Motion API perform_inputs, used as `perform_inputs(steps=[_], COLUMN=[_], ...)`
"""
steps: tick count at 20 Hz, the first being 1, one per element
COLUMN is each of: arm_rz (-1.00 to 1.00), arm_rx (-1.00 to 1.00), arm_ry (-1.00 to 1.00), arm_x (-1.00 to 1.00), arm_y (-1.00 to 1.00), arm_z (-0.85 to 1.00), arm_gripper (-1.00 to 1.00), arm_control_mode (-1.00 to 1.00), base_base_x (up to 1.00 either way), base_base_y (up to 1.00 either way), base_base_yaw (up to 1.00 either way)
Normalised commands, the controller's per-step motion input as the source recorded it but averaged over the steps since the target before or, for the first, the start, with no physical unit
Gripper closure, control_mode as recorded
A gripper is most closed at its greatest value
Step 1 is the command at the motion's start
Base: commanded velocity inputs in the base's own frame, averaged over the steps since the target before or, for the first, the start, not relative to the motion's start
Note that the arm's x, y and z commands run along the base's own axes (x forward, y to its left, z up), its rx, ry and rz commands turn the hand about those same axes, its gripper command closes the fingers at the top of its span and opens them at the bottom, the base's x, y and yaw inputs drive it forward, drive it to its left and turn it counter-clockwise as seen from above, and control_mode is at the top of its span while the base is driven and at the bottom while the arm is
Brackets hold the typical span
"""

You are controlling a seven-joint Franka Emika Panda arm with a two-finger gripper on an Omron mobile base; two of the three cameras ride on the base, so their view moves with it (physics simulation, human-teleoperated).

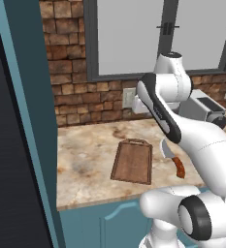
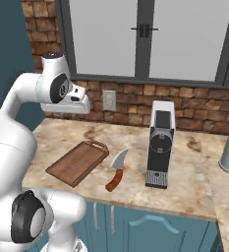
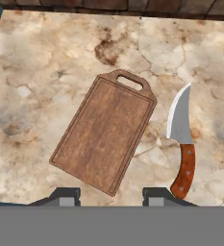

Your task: Move the cutting board and knife to the sink. Then move spray from the cabinet to the counter.

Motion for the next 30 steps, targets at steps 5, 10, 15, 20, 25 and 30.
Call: perform_inputs(steps=[5, 10, 15, 20, 25, 30], arm_rz=[-0.05, -0.08, 0.0, 0.0, 0.0, 0.0], arm_rx=[0.0, 0.0, 0.0, 0.0, 0.0, 0.0], arm_ry=[0.03, 0.08, 0.03, 0.01, 0.0, 0.01], arm_x=[0.0, 0.36, 1.0, 0.79, 0.45, 0.43], arm_y=[-0.06, -0.14, 0.0, 0.04, 0.0, 0.01], arm_z=[-0.28, -0.4, -0.34, -0.29, -0.3, -0.49], arm_gripper=[-1.0, -1.0, -1.0, -1.0, -1.0, -1.0], arm_control_mode=[-1.0, -1.0, -1.0, -1.0, -1.0, -1.0], base_base_x=[0.0, 0.0, 0.0, 0.0, 0.0, 0.0], base_base_y=[0.0, 0.0, 0.0, 0.0, 0.0, 0.0], base_base_yaw=[0.0, 0.0, 0.0, 0.0, 0.0, 0.0])
